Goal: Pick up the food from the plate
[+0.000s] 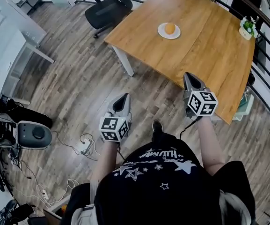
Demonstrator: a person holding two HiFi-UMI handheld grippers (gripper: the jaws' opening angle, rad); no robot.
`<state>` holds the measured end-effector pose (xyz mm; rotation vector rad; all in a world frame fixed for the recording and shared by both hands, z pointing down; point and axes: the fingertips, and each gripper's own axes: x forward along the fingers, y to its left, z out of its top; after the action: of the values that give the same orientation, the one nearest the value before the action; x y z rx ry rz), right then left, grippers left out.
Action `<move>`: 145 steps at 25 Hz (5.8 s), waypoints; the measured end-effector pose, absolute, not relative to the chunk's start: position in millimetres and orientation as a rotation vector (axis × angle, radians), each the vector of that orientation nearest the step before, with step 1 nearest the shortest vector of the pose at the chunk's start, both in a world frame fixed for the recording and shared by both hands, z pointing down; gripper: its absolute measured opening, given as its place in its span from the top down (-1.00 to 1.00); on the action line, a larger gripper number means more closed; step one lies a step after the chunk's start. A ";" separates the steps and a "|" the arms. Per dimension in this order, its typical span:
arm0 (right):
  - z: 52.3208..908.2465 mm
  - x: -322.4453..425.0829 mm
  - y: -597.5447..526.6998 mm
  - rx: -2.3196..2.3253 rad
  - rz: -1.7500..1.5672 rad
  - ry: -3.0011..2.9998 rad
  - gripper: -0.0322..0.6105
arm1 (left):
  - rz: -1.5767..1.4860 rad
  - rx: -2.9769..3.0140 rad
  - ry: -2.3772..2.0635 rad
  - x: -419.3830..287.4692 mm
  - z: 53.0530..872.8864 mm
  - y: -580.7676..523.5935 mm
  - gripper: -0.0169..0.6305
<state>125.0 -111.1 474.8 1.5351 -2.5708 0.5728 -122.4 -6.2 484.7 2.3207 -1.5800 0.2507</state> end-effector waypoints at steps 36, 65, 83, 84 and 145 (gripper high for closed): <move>491.8 129.5 -259.5 1.498 0.603 -2.570 0.89 | 0.258 2.230 -1.607 -129.8 507.4 -148.7 0.94; 529.2 97.8 -424.9 1.680 0.733 -2.282 0.38 | 0.322 2.401 -1.254 -146.0 517.1 -379.3 0.94; 584.4 81.3 -476.1 1.713 0.875 -2.068 -0.17 | 0.348 2.380 -1.157 -162.2 543.1 -445.6 0.94; 586.3 79.9 -478.8 1.710 0.875 -2.062 -0.17 | 0.350 2.377 -1.158 -163.8 544.0 -449.0 0.94; 509.9 117.2 -368.3 1.580 0.667 -2.323 -0.20 | 0.270 2.384 -1.364 -120.6 502.1 -313.4 0.94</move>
<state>117.2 -368.3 509.9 1.5803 -2.3229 0.6667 -120.6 -313.4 502.1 2.3840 -1.3636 0.2697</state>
